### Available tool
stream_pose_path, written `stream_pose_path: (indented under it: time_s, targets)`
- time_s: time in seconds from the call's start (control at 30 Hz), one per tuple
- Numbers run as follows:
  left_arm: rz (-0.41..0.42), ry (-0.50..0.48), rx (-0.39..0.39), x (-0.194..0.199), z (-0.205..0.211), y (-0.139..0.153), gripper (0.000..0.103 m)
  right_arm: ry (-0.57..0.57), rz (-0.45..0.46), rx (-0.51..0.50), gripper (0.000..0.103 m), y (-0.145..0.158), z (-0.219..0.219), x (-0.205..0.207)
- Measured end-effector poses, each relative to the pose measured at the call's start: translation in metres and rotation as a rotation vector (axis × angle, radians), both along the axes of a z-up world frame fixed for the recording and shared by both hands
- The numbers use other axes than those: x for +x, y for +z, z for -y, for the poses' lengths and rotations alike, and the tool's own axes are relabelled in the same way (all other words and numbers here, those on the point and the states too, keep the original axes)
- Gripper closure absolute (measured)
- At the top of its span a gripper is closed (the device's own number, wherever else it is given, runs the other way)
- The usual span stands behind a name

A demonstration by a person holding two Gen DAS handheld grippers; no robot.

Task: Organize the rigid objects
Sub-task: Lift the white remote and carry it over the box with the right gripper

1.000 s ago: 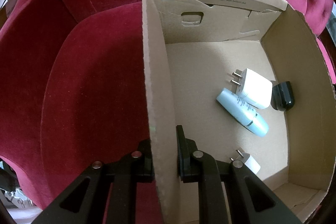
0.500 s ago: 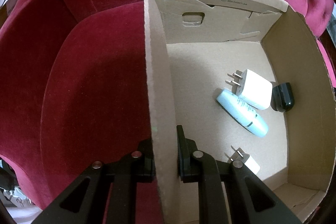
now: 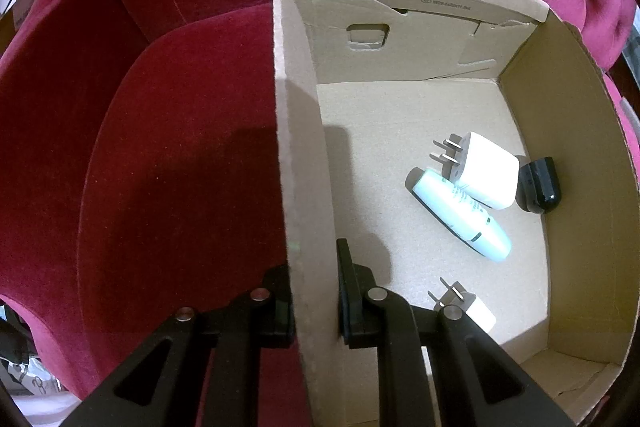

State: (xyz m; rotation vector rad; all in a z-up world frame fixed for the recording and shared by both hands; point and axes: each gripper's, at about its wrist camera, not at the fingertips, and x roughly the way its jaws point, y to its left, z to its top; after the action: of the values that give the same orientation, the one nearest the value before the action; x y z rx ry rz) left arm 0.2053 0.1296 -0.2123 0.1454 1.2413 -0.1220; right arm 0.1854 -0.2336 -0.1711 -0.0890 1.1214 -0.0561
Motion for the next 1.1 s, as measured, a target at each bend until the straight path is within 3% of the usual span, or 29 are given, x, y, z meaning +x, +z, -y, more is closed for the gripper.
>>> stream_pose_path:
  time_s: [0.63,1.1]
  targets:
    - [0.003,0.004,0.003,-0.001,0.001,0.001,0.087,0.125,0.095,0.002,0.054,0.061,-0.091,-0.005]
    - [0.003,0.001,0.002,-0.001,0.0,0.002,0.087,0.221,0.106,0.082,0.054,0.06,-0.168,-0.004]
